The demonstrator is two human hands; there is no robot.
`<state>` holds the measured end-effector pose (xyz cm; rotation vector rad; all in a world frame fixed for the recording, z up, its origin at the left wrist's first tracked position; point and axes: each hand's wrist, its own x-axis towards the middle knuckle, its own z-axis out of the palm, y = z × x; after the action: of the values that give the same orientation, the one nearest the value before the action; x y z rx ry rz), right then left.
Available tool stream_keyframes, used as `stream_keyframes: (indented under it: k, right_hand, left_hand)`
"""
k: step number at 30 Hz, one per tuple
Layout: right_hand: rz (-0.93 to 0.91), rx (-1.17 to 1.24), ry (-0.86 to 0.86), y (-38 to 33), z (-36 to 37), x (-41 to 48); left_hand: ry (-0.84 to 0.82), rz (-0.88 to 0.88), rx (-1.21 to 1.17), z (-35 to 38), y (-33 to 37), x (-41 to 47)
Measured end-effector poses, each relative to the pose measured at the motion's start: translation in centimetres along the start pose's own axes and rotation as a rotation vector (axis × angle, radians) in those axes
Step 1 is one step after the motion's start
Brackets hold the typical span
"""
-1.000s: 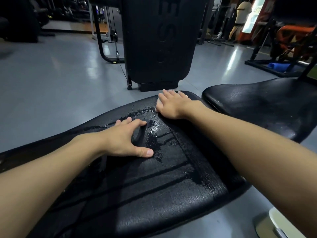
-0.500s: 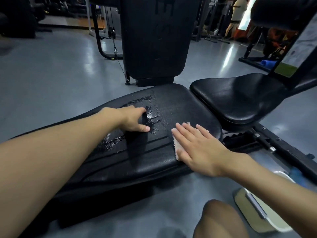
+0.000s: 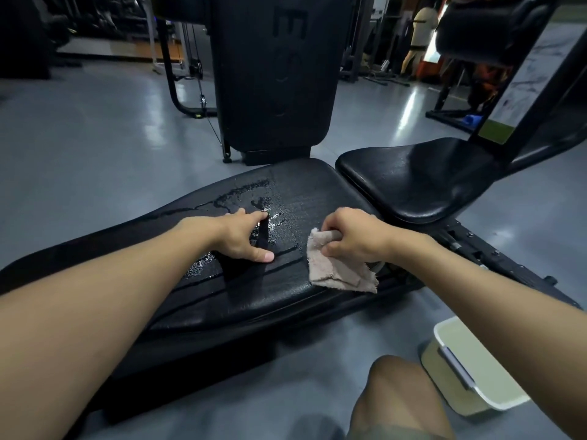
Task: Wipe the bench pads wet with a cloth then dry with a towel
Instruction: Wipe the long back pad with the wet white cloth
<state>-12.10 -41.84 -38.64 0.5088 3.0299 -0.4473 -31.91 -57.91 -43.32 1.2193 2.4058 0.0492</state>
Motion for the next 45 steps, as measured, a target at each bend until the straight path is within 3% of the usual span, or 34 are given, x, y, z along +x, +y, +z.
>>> stream_keyframes:
  k: [2, 7, 8, 12, 16, 22, 24, 32, 37, 45]
  right_hand:
    - [-0.072, 0.079, 0.077, 0.0, -1.1, 0.0]
    - [-0.246, 0.181, 0.513, -1.4, -3.2, -1.9]
    - [-0.292, 0.128, 0.487, -1.6, -3.3, -2.6]
    - [-0.322, -0.128, 0.109, -1.7, -1.9, -5.2]
    - [-0.193, 0.010, 0.279, -2.3, 0.1, -4.2]
    - [0.046, -0.426, 0.145, -3.5, 7.9, -2.7]
    - [0.051, -0.417, 0.196, -3.5, 8.6, -2.7]
    - [0.019, -0.401, 0.065, -3.5, 6.9, 1.8]
    - [0.048, -0.371, 0.060, -3.2, 6.1, 9.1]
    - [0.102, -0.352, 0.055, -3.2, 4.3, 23.2]
  left_hand:
    - [0.003, 0.004, 0.000, 0.0, 0.0, 0.1]
    - [0.014, -0.006, -0.001, 0.0, 0.2, 0.2]
    - [0.014, -0.002, -0.004, 0.0, 0.1, 0.1]
    - [0.016, 0.003, -0.015, 0.2, 0.1, -0.1]
    - [0.040, 0.012, -0.054, 0.4, 0.2, -0.6]
    - [0.160, 0.064, -0.117, 0.8, -0.7, -1.2]
    - [0.214, 0.070, -0.133, 0.4, -1.7, -1.1]
    - [0.217, -0.003, -0.132, -0.4, -4.7, 0.0]
    - [0.104, -0.018, -0.050, -0.7, -5.3, 0.0]
    - [0.101, 0.039, -0.066, -0.5, -5.6, 1.1]
